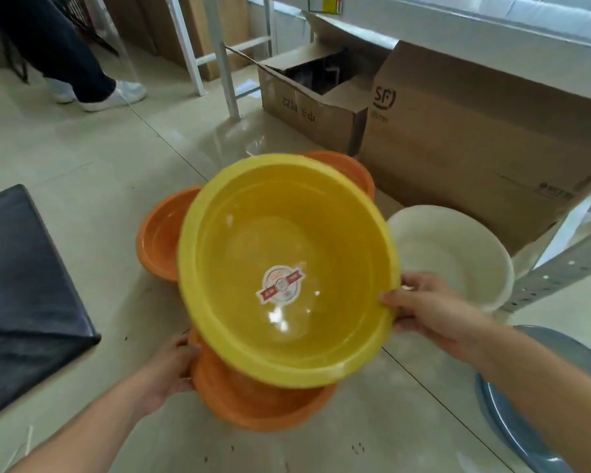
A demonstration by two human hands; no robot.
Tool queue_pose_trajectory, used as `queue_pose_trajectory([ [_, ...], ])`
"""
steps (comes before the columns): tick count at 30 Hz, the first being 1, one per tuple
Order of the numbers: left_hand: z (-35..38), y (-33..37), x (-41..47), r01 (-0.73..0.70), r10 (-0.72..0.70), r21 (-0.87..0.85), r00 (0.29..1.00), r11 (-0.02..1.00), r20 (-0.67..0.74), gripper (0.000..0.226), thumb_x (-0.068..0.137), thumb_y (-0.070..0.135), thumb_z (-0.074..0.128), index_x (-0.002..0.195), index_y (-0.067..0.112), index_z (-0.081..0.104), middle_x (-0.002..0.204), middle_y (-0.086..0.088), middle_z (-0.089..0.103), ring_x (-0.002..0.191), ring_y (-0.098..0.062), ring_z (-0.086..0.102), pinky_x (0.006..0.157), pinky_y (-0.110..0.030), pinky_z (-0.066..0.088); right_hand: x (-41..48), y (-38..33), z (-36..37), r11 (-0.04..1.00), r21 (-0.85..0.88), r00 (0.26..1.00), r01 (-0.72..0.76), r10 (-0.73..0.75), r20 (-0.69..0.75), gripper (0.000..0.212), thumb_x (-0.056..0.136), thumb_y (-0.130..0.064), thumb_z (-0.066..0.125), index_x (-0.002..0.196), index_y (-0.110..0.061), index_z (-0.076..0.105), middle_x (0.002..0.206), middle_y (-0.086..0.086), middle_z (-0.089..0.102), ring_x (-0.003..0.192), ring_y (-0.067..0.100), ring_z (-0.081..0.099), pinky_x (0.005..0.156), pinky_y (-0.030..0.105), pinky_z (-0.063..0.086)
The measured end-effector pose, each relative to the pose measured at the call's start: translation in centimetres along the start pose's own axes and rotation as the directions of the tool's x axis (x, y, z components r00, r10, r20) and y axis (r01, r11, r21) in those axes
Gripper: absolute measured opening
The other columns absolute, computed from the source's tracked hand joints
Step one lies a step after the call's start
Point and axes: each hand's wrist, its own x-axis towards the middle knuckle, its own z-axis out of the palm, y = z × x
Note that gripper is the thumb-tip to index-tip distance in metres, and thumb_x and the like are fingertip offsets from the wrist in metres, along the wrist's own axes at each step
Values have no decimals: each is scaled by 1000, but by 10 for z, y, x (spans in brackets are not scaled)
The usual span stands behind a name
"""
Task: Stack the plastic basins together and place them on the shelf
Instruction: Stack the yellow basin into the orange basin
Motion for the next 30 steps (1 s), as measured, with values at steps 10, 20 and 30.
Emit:
queue_pose_trajectory([
  [10, -1, 1, 17, 128, -113, -373, 992, 919, 63, 74, 99, 67, 28, 128, 7, 60, 130, -24, 65, 126, -43, 59, 102, -57, 50, 32, 81, 55, 919, -336, 977, -206, 176, -119, 23, 88, -18, 75, 103, -2, 70, 87, 19, 78, 64, 26, 76, 67, 39, 67],
  [20, -23, 63, 70, -15, -48, -465, 991, 885, -123, 65, 103, 49, 46, 150, 5, 41, 147, -24, 53, 124, -40, 59, 95, -48, 51, 57, 114, 53, 907, -204, 928, -367, 371, -20, 45, 87, -35, 76, 120, -8, 63, 106, 17, 77, 76, 28, 76, 81, 47, 65],
  [30, -47, 139, 87, -202, 18, -613, 956, 764, -293, 22, 102, 17, 54, 123, 10, 53, 141, -24, 57, 94, -29, 63, 84, -46, 54, 50, 123, 57, 920, -45, 920, -390, 391, 32, 25, 93, -16, 68, 115, -6, 72, 104, 16, 82, 95, 38, 78, 85, 44, 64],
])
